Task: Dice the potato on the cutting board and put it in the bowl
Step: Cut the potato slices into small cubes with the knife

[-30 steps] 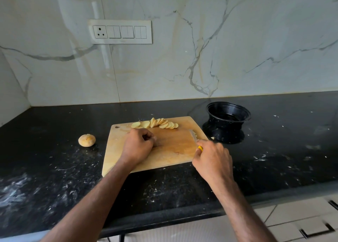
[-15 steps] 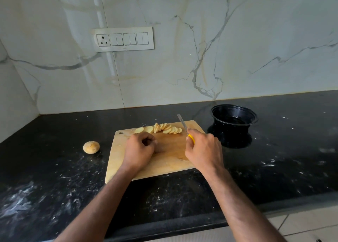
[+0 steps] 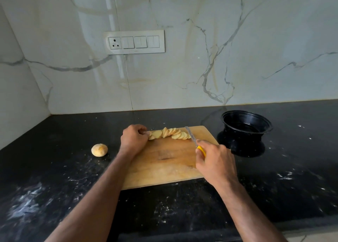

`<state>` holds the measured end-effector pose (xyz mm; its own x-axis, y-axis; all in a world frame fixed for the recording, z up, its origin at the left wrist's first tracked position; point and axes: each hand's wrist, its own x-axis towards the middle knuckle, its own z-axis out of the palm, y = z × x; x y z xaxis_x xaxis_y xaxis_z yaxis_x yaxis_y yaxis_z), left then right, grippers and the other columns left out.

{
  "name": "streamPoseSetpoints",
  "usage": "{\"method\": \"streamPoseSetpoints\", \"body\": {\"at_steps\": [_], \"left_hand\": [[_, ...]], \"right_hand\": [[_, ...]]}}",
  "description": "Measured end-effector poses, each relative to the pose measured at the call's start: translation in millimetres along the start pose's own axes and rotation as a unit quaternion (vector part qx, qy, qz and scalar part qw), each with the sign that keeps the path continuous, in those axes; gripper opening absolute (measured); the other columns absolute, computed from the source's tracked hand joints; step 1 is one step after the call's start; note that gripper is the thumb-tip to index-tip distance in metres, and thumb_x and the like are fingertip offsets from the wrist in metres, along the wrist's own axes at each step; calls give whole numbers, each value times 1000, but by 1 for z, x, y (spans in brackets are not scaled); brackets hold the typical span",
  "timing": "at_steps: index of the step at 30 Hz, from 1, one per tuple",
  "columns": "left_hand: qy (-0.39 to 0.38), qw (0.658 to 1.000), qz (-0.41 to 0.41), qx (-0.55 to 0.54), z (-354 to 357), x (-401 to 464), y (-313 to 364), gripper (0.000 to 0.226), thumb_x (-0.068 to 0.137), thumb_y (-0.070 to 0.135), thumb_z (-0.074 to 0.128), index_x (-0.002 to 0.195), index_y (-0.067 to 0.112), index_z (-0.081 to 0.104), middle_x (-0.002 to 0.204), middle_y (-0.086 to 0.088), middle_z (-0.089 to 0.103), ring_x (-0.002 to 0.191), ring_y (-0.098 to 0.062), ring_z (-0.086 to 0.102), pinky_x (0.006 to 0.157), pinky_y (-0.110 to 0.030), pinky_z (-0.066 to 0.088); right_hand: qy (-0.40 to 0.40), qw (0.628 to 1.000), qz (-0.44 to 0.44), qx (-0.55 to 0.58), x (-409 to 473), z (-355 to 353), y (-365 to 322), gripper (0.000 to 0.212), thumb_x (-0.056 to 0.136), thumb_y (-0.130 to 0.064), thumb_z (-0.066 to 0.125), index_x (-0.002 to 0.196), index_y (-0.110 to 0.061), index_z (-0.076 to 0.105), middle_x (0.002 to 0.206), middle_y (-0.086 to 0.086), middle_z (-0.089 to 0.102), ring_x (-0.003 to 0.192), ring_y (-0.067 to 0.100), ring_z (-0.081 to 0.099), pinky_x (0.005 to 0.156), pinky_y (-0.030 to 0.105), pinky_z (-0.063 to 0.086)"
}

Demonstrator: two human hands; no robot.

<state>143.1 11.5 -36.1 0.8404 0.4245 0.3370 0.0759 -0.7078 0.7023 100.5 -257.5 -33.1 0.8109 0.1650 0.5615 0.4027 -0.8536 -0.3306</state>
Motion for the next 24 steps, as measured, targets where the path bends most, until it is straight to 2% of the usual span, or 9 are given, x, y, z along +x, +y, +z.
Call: {"method": "streamPoseSetpoints", "body": {"at_steps": [4, 7, 10, 14, 17, 19, 22, 24], "left_hand": [[-36, 997, -24, 58, 3, 4, -3, 31, 96, 26, 61, 125, 19, 71, 121, -2, 70, 109, -20, 63, 103, -43, 52], [-53, 996, -22, 62, 3, 4, -5, 22, 96, 31, 64, 113, 23, 75, 114, 1, 72, 104, -19, 63, 99, -46, 53], [-59, 997, -19, 47, 2, 5, -7, 25, 95, 33, 67, 119, 25, 72, 117, 2, 70, 104, -15, 61, 97, -42, 52], [-103, 988, -2, 112, 1, 4, -5, 32, 99, 38, 58, 130, 34, 62, 132, 4, 61, 127, -23, 49, 110, -53, 35], [-93, 993, 3, 70, 0, 2, -4, 18, 96, 33, 65, 115, 33, 65, 121, 6, 64, 118, -20, 53, 108, -51, 39], [-67, 998, 14, 11, -3, -1, -4, 12, 93, 23, 71, 99, 30, 64, 107, 7, 65, 107, -19, 58, 100, -48, 48], [-32, 997, 27, -63, -7, -5, -5, 19, 91, 12, 74, 88, 28, 63, 95, 7, 65, 90, -14, 62, 83, -34, 57], [-41, 996, 40, -64, -10, -7, -6, 21, 88, 13, 77, 90, 29, 64, 94, 9, 65, 87, -10, 61, 74, -22, 54]], "right_hand": [[-4, 1000, -8, -2, 3, 3, -1, 32, 90, -32, 67, 121, -28, 71, 89, -4, 77, 75, 20, 73, 68, 35, 61], [5, 1000, -19, -5, 3, 5, -4, 29, 88, -31, 70, 117, -28, 73, 86, -4, 77, 72, 19, 73, 64, 33, 59], [5, 1000, -21, -4, 1, 5, -4, 30, 88, -31, 70, 117, -27, 73, 86, -4, 77, 72, 19, 73, 64, 32, 59], [-6, 1000, -17, -1, -1, 4, -3, 31, 89, -33, 67, 120, -28, 71, 87, -3, 77, 74, 20, 72, 66, 35, 61], [-16, 1000, -16, -5, -3, 3, -4, 32, 90, -35, 65, 122, -30, 70, 86, -3, 77, 74, 21, 72, 67, 36, 61], [-16, 1000, -17, -5, -3, 3, -4, 32, 90, -35, 65, 121, -30, 70, 84, -3, 76, 73, 20, 71, 66, 36, 61], [-15, 1000, -19, -5, -4, 3, -5, 31, 90, -35, 66, 120, -30, 71, 84, -3, 76, 72, 20, 72, 65, 36, 61], [-10, 1000, -19, -2, -5, 3, -5, 30, 89, -34, 68, 119, -29, 72, 84, -4, 76, 72, 20, 72, 65, 35, 61]]}}
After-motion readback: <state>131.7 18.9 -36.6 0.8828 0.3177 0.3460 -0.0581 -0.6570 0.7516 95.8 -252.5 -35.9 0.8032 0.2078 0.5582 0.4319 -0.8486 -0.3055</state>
